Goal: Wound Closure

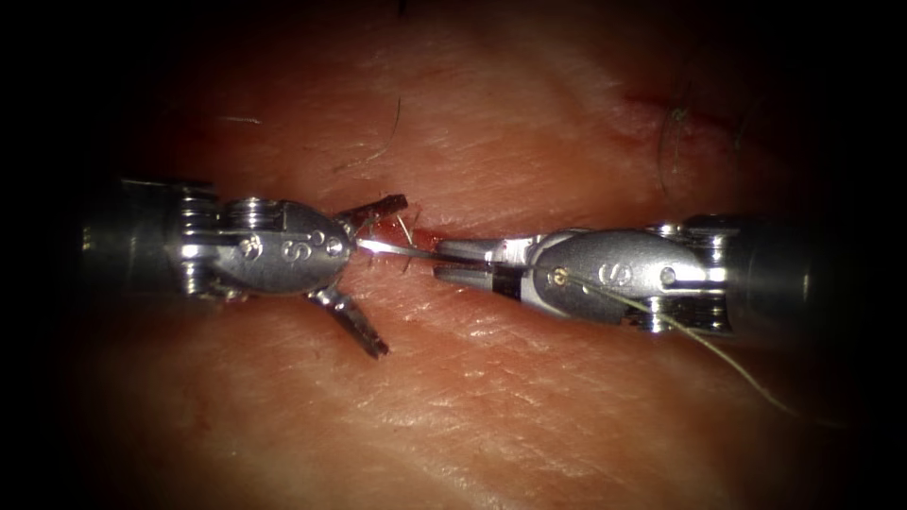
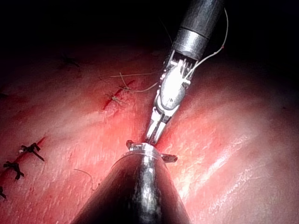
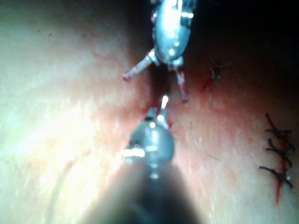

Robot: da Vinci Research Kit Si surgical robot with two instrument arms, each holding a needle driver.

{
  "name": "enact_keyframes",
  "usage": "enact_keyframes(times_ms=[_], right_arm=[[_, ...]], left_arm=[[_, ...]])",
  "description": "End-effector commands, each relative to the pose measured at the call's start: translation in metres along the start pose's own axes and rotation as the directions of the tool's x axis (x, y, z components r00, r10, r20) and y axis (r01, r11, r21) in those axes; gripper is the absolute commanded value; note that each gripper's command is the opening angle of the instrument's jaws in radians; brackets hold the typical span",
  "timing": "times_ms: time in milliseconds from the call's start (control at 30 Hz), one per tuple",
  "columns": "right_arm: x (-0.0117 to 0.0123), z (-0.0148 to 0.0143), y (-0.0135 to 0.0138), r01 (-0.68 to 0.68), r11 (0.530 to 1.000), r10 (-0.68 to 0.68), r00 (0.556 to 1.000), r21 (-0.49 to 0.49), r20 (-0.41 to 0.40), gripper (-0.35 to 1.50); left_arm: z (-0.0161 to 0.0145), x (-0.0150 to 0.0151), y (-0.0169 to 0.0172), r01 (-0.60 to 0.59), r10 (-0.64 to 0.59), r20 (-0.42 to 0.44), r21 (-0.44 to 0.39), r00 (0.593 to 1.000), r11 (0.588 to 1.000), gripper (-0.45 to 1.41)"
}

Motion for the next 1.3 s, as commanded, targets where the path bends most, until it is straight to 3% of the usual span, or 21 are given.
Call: enact_keyframes(times_ms=[33, 333, 733, 767, 800, 833, 867, 900, 1167, 1267, 1300], right_arm=[[0.0008, 0.0011, -0.0004, 0.048, 0.999, -0.048, 0.999, -0.007, 0.008, -0.35], [0.0028, -0.0003, -0.0008, 0.314, 0.948, -0.312, 0.949, -0.042, 0.052, -0.35], [0.0049, 0.0002, -0.0021, 0.525, 0.851, -0.519, 0.833, 0.019, 0.192, -0.35], [0.0050, 0.0002, -0.0021, 0.528, 0.849, -0.521, 0.830, 0.020, 0.196, -0.35], [0.0050, 0.0002, -0.0022, 0.529, 0.848, -0.523, 0.827, 0.028, 0.204, -0.35], [0.0051, 0.0002, -0.0022, 0.529, 0.848, -0.523, 0.827, 0.028, 0.204, -0.35], [0.0051, 0.0002, -0.0023, 0.530, 0.848, -0.524, 0.827, 0.028, 0.207, -0.35], [0.0052, 0.0001, -0.0023, 0.530, 0.848, -0.524, 0.826, 0.028, 0.207, -0.35], [0.0058, 0.0000, -0.0026, 0.544, 0.838, -0.540, 0.821, 0.035, 0.185, -0.35], [0.0057, -0.0001, -0.0025, 0.478, 0.878, -0.473, 0.861, 0.022, 0.185, -0.35], [0.0057, -0.0002, -0.0025, 0.431, 0.902, -0.424, 0.886, 0.004, 0.188, 0.05]], left_arm=[[0.0009, 0.0000, -0.0002, -0.004, 0.004, 0.019, -0.003, 1.000, 1.000, 1.23], [0.0028, -0.0024, -0.0026, -0.018, 0.023, 0.181, -0.028, 0.983, 0.999, 1.06], [0.0038, -0.0011, -0.0026, -0.006, 0.011, 0.197, -0.027, 0.980, 1.000, 0.88], [0.0038, -0.0011, -0.0026, -0.006, 0.011, 0.197, -0.027, 0.980, 1.000, 0.83], [0.0036, -0.0012, -0.0027, -0.007, 0.013, 0.195, -0.033, 0.981, 0.999, 0.44], [0.0036, -0.0012, -0.0027, -0.007, 0.015, 0.193, -0.039, 0.981, 0.999, 0.19], [0.0036, -0.0012, -0.0027, -0.008, 0.016, 0.192, -0.043, 0.981, 0.999, -0.23], [0.0036, -0.0013, -0.0027, -0.010, 0.019, 0.190, -0.048, 0.982, 0.999, -0.45], [0.0027, -0.0017, -0.0038, -0.025, 0.036, 0.175, -0.066, 0.984, 0.998, -0.45], [0.0023, -0.0017, -0.0041, -0.028, 0.036, 0.162, -0.052, 0.986, 0.998, -0.45], [0.0022, -0.0018, -0.0041, -0.023, 0.030, 0.157, -0.050, 0.987, 0.998, -0.45]])
